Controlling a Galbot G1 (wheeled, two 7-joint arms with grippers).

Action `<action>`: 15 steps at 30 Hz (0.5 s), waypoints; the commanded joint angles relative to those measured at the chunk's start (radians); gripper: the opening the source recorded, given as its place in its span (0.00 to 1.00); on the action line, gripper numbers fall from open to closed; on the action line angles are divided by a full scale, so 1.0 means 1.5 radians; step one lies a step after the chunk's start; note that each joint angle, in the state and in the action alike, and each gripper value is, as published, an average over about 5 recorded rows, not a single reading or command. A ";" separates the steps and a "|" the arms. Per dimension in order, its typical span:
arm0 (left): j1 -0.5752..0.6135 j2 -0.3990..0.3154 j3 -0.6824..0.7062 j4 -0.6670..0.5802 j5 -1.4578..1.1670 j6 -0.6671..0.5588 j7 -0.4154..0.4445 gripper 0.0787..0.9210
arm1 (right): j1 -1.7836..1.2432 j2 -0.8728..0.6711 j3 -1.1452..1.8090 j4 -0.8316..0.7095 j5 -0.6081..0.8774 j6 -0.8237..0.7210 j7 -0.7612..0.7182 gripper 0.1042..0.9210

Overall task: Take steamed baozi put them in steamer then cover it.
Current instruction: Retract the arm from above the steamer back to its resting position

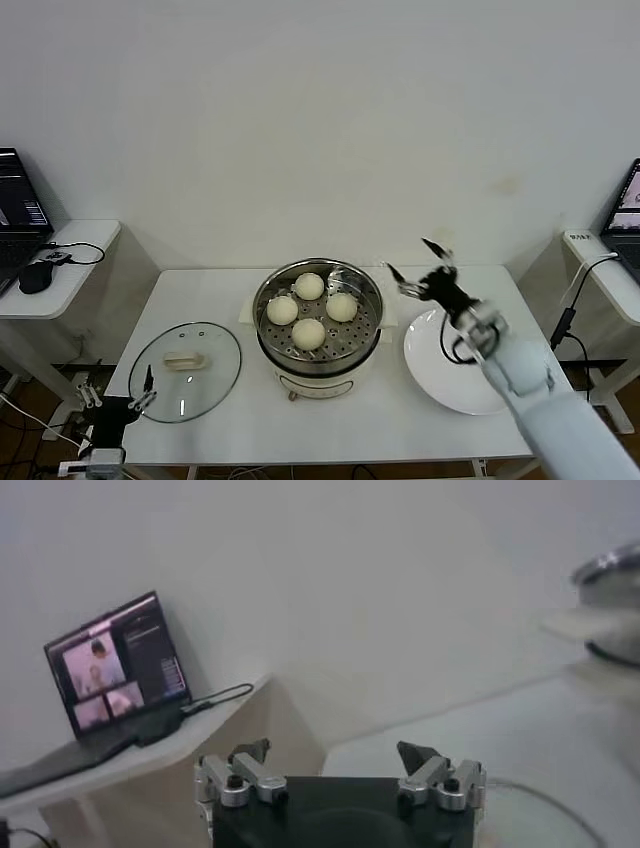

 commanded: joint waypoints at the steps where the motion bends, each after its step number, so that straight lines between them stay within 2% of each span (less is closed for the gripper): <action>1: 0.035 0.030 -0.039 0.095 0.492 -0.117 -0.014 0.88 | -0.296 0.160 0.303 0.035 -0.039 0.103 0.019 0.88; 6: 0.044 0.036 -0.053 0.123 0.614 -0.152 -0.043 0.88 | -0.333 0.189 0.331 0.040 -0.048 0.106 0.031 0.88; 15: -0.025 0.036 -0.042 0.163 0.703 -0.160 -0.059 0.88 | -0.367 0.206 0.314 0.009 -0.068 0.122 0.040 0.88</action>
